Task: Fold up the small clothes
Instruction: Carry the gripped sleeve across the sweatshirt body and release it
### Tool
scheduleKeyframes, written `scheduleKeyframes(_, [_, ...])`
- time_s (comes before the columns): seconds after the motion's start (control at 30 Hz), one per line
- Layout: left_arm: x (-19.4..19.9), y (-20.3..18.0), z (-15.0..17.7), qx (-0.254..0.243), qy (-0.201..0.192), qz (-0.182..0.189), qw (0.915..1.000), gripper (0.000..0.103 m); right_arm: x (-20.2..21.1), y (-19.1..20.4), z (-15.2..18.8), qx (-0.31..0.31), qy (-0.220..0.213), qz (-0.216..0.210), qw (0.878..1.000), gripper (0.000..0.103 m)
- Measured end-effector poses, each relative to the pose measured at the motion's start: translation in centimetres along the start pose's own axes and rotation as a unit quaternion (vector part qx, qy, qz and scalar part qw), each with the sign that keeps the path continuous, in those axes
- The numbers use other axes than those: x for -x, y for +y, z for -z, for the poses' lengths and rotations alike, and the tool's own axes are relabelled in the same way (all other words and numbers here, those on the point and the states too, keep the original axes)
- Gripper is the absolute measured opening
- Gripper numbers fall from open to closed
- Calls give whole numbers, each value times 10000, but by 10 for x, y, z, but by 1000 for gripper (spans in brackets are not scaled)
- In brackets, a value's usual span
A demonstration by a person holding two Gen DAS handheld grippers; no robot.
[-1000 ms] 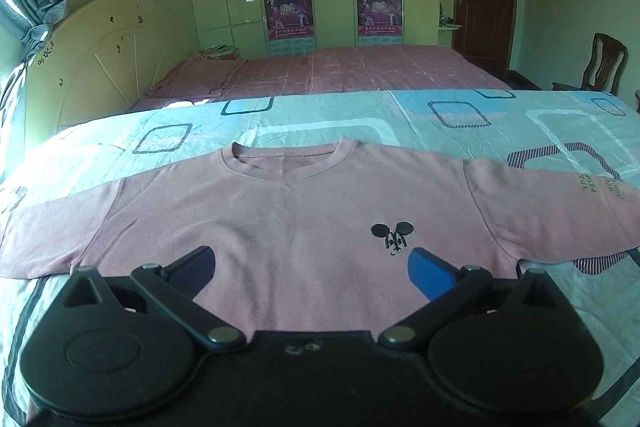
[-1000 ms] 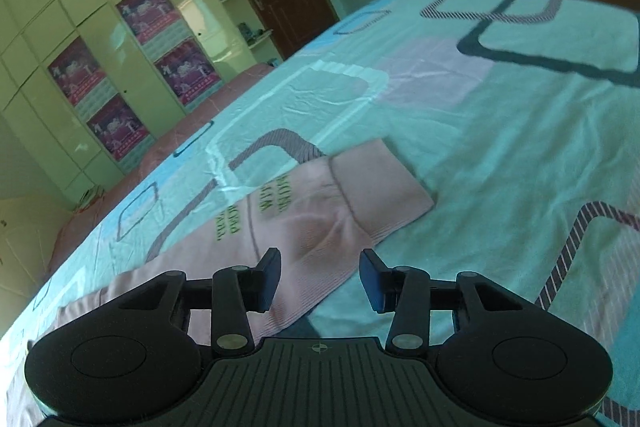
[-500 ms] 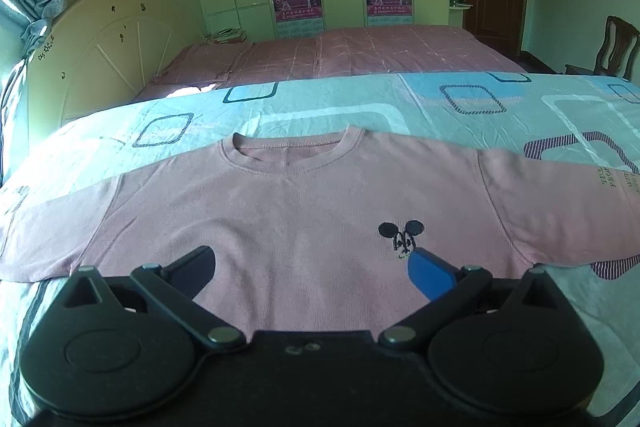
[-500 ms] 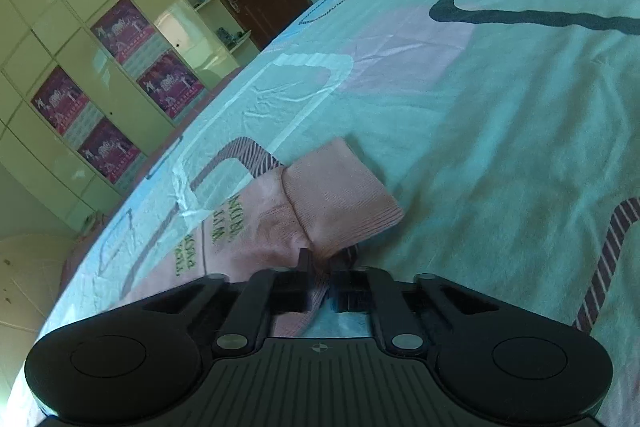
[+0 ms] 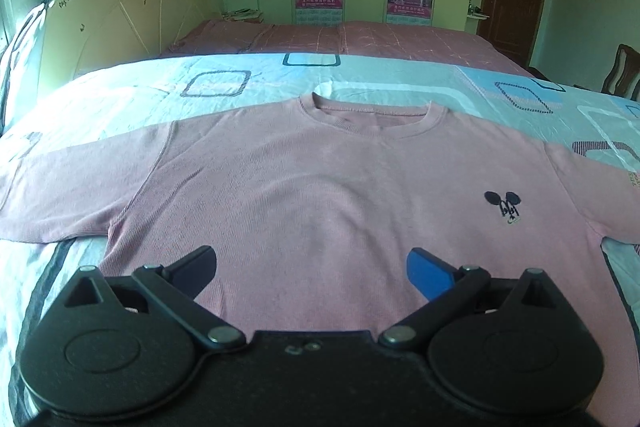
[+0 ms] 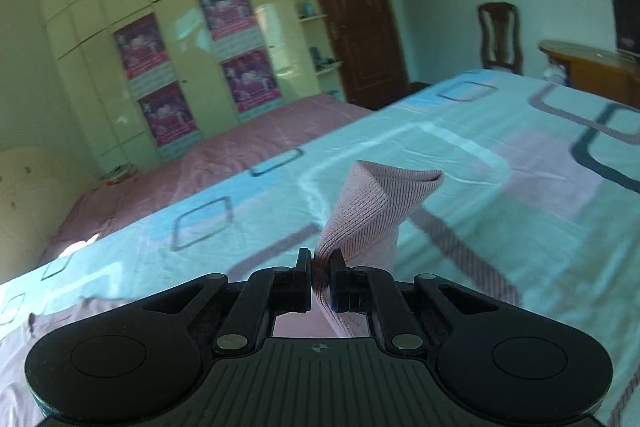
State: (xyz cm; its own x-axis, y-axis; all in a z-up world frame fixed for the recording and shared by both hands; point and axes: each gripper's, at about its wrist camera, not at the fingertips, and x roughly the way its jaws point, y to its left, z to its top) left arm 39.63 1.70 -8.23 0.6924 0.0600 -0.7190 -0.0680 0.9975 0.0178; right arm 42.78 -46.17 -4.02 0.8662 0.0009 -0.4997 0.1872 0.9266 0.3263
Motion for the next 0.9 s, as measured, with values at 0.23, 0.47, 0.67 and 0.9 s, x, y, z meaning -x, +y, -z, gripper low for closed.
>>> scheduleKeyframes(0.23, [-5,71,8,64,130,309,9994,95,-38,191,63,1128,554,-1011,9869,7])
scheduleKeyframes(0.47, [3,130,18,251,157,200,9994,91,-74,319,158,2129,1285,-1636,9547,7])
scheduleKeyframes(0.67, [5,140,22,362,152,449,9982,88,-100,339,210,2698,1531,-1582,9374,8])
scheduleKeyframes(0.9, [-17,97,0,400,79,1281,9909,84,-64,301,199,2721,1152,-1619,9415,65])
